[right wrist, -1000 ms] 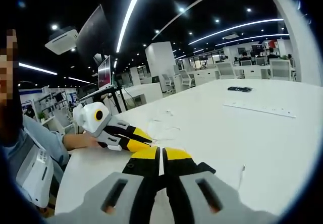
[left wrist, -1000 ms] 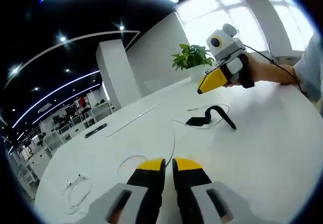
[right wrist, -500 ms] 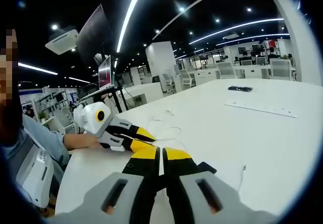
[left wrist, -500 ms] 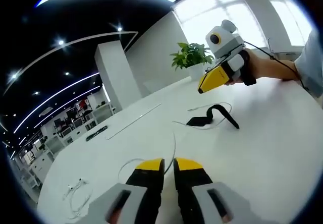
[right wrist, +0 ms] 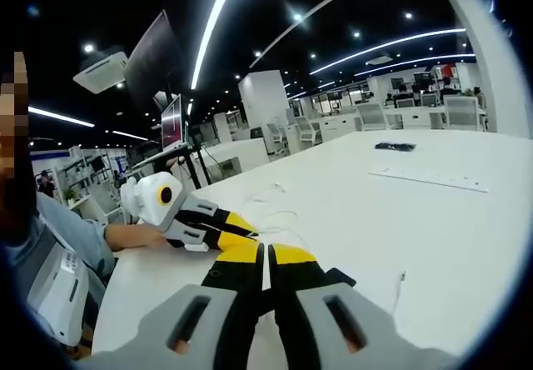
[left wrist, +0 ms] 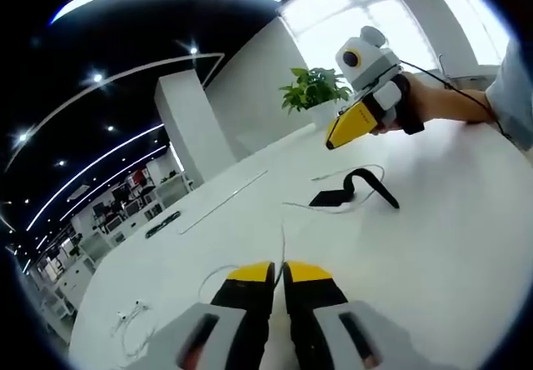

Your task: Peel open the Velcro strap on the desktop, arrange the wired earphones neatly onto it, and close the Velcro strap to secure them.

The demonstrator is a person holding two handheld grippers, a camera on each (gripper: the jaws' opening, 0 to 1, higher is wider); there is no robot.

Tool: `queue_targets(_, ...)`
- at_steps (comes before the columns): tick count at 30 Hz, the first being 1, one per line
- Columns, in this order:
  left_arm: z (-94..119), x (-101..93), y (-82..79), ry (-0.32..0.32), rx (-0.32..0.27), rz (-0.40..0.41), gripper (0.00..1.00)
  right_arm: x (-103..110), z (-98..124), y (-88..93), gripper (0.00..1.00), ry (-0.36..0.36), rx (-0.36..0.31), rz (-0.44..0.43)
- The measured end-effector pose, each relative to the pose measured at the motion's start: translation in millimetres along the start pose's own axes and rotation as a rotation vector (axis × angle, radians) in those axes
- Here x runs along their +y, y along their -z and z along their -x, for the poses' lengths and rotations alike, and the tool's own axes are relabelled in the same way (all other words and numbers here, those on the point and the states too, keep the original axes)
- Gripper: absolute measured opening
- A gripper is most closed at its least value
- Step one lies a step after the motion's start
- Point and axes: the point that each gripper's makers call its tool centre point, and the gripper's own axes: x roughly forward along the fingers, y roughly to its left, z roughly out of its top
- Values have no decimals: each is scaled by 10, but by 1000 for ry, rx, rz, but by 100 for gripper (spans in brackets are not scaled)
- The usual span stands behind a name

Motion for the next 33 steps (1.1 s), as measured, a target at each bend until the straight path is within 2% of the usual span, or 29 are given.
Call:
queue_targets(13, 27, -85, -89, 22, -28, -1, 6, -8, -75, 106, 7, 10, 23, -6)
queue_targets(28, 200, -190, -484, 31, -187, -64, 6, -40, -157, 191, 9, 31, 45, -16)
queue_targets(33, 285, -306, -619, 49, -248, -103, 6, -33, -180, 230, 10, 36, 57, -12)
